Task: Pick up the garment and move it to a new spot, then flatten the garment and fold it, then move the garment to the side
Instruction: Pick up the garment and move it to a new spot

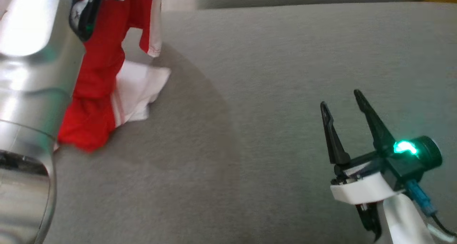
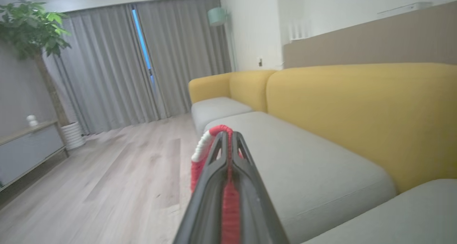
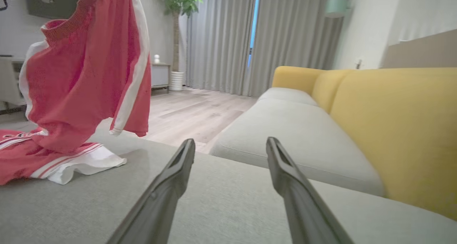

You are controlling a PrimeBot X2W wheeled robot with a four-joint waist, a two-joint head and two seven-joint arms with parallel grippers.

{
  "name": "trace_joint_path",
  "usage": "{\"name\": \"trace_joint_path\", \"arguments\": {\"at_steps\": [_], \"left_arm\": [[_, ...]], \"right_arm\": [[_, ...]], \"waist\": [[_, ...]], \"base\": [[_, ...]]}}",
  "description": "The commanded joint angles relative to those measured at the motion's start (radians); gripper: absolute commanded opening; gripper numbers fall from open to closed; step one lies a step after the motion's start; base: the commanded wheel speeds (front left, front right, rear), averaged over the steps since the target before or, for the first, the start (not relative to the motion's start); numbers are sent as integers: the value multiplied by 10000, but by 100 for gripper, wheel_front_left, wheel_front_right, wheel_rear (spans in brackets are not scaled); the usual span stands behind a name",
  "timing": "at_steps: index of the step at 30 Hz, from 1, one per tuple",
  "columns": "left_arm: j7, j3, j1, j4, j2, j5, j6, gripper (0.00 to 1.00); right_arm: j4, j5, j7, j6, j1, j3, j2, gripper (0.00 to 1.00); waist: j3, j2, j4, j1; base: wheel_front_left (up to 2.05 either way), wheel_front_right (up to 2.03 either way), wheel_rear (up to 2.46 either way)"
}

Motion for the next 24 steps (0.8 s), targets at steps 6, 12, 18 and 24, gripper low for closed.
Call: {"name": "trace_joint_path", "arguments": {"at_steps": [6,12,18,24], "left_arm": [[-44,-779,-822,-981,434,-826,18,0],[-382,-1537,-498,-1664,46,-1697,18,0],[-875,-2527,1532,-2791,-162,-2682,18,0],[-1827,-3765,4844,-3073,-238,-2619,70,0]], "right_arm": [[-477,220,-63,-7,207,93,179,100],[-636,573,-63,-7,348,-24,188,100],[-645,735,-63,-7,319,-99,189,100],[-528,654,-63,-7,376,-254,190,100]], "waist": [[-1238,0,-2215,3],[-1038,0,-2560,3],[-713,0,-2467,3],[-542,0,-2033,3]], "base": [[0,0,0],[0,0,0],[0,0,0],[0,0,0]]}}
